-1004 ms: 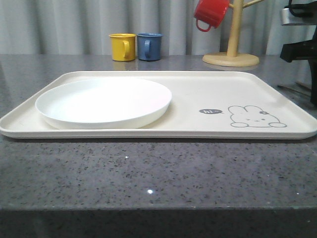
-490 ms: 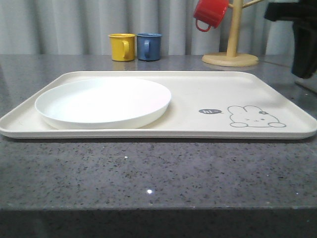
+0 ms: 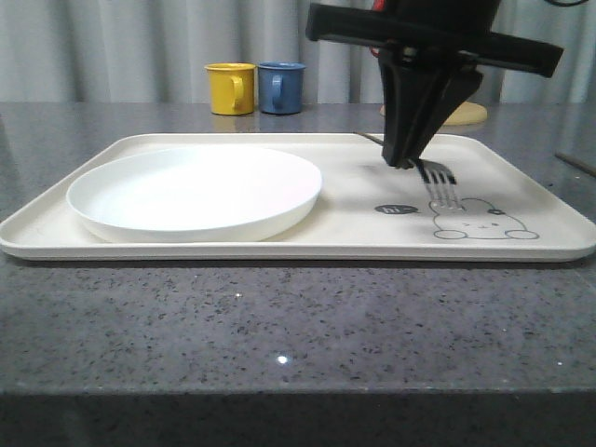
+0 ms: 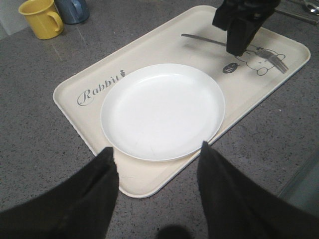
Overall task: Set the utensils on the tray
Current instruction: 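Lower the fork onto the tray beside the plate and release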
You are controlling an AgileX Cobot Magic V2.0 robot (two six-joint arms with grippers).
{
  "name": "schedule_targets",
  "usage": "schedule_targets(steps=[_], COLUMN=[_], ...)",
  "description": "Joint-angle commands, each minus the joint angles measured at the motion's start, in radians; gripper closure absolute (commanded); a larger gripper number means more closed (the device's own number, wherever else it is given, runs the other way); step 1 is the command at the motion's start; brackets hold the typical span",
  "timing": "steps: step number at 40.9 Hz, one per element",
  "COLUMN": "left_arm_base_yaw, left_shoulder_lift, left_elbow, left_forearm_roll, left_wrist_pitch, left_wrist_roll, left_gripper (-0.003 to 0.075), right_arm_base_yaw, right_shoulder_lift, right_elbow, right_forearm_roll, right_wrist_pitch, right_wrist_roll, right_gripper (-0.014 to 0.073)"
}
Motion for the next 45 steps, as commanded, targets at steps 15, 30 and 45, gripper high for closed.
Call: schedule_targets(steps=[15,30,45], left_arm_base_yaw=[-0.004,-0.004,-0.004], left_shoulder_lift=[0.001,0.001,0.001], left_elbow=[-0.027,-0.027,-0.027], left_forearm_roll=[-0.013,-0.013,-0.013], left_wrist_pitch=[-0.079,-0.079,-0.079], left_wrist_roll=[-0.01,-0.01,-0.01], left_gripper=[0.0364,0.0364,0.0364], right_arm_base_yaw=[0.0,0.004,-0.033], right_shoulder_lift=[0.044,-0.035,-0.276], right_elbow=[-0.032,-0.032,0.052], right_forearm_roll=[-0.02,-0.137,-0.433], right_wrist_pitch=[-0.115,-0.078,0.041], right_wrist_roll=[0.165,0.11,0.004], right_gripper=[0.0503,0.0284,0.0284])
